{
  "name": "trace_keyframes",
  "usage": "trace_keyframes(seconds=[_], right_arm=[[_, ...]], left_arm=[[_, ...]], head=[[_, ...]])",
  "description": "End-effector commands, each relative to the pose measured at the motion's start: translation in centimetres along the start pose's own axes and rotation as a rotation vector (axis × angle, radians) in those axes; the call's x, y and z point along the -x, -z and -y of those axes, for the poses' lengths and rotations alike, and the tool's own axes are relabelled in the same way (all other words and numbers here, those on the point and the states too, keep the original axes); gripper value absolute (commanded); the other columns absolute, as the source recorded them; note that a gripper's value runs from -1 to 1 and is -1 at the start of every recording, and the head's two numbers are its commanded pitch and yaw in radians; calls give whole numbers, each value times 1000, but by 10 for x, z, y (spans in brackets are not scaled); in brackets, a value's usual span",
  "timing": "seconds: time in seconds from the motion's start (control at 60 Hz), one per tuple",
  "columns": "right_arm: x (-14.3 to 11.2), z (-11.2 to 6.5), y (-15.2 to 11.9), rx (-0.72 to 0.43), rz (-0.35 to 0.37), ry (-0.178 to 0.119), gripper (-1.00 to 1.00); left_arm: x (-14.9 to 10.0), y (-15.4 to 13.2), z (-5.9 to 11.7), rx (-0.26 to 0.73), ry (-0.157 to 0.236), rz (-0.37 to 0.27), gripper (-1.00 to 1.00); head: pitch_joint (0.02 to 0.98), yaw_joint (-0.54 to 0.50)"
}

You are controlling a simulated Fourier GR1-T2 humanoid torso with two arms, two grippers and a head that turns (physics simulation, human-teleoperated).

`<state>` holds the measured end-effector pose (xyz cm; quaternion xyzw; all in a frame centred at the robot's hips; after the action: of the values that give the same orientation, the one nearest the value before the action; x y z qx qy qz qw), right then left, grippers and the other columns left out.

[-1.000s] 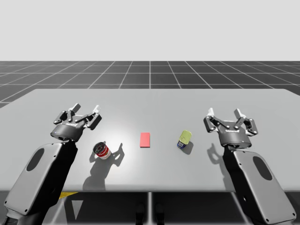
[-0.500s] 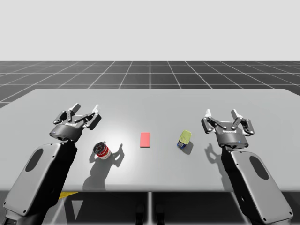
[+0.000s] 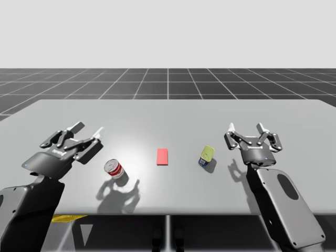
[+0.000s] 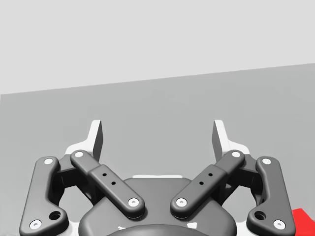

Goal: Look at the card. If it is red, pick the object on the left. If it is green, pick the object on the right.

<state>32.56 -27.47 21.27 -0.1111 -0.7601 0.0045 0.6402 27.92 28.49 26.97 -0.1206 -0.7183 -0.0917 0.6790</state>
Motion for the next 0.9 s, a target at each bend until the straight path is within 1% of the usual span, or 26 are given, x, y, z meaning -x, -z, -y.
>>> trace_keyframes(seconds=[0.017,0.05,0.067,0.117,0.167,0.233,0.3,0.367,0.4,0.467,0.567,0.617,0.733,0.75,0.9], right_arm=[[1,-1,1,-4,-2,-3,-1000],[1,-1,1,-4,-2,-3,-1000],[1,-2,1,-4,-2,-3,-1000],[1,-2,1,-3,-3,-2,-1000],[1,-2,1,-4,-3,-3,-1000],[1,-2,1,-4,-3,-4,-1000],[2,-2,1,-6,-4,-4,-1000],[2,-2,1,-8,-7,-4,-1000],[2,-2,1,-8,-7,-4,-1000],[2,-2,1,-9,-7,-3,-1000],[2,-3,1,-9,-6,-5,-1000],[2,-3,1,-9,-6,-4,-1000],[2,-2,1,-9,-6,-3,-1000],[2,-3,1,-9,-5,-4,-1000],[1,-3,1,-10,-5,-4,-1000]], left_arm=[[6,-38,-1,62,22,-72,-1000],[9,-43,-2,71,22,-81,-1000],[14,-49,-3,84,27,-98,-1000],[20,-56,-4,97,38,-109,-1000],[28,-63,-5,111,32,-121,-1000],[42,-71,-5,125,41,-136,-1000],[57,-79,-5,156,25,-172,-1000],[69,-86,-5,175,24,-198,-1000],[78,-90,-5,178,15,-223,-1000],[88,-95,-4,181,17,-249,-1000],[98,-99,-2,185,25,-281,-1000],[102,-98,-1,186,14,-293,-1000],[111,-94,1,177,9,-315,-1000],[114,-92,2,170,6,-325,-1000],[119,-80,5,153,5,-335,-1000]], head=[[901,402],[902,401],[902,400],[902,398],[901,397],[900,399],[898,401],[899,402],[898,401],[899,400],[898,402],[898,402],[896,400],[897,399],[899,396]])
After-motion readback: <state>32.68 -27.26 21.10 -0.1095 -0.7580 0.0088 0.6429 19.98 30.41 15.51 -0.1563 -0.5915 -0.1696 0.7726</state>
